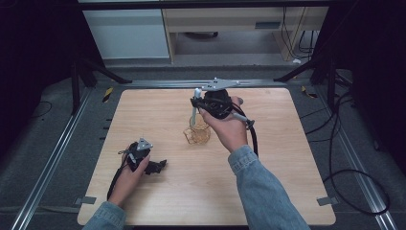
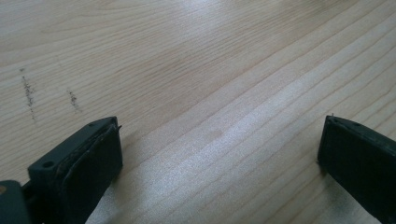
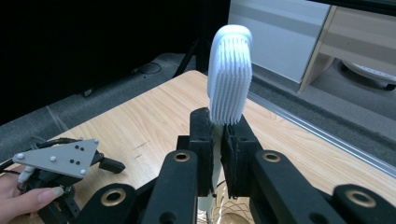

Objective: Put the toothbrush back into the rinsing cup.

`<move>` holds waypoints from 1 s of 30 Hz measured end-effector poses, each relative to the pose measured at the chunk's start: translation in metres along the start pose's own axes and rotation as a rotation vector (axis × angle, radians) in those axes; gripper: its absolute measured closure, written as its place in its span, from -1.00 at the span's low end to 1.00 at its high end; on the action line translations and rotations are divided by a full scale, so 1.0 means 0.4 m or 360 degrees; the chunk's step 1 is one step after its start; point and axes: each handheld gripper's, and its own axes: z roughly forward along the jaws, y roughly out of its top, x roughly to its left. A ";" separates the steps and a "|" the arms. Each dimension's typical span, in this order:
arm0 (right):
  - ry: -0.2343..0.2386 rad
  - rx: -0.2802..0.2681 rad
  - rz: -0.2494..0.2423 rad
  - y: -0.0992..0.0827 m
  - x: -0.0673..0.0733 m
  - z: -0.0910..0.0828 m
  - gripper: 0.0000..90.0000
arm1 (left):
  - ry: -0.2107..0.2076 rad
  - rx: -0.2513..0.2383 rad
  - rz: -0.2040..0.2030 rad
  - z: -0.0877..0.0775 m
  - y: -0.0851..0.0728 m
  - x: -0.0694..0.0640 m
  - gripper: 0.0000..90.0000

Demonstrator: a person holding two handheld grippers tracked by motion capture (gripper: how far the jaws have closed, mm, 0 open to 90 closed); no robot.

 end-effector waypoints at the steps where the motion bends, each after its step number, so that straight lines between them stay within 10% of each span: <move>1: -0.0001 0.0006 -0.0007 -0.001 0.001 0.002 0.85 | 0.0000 0.0000 0.0001 0.000 0.000 0.000 -1.00; 30: 0.0007 0.0161 -0.0084 -0.031 0.030 0.112 0.85 | -0.0001 0.0000 0.0005 0.000 0.000 0.000 -1.00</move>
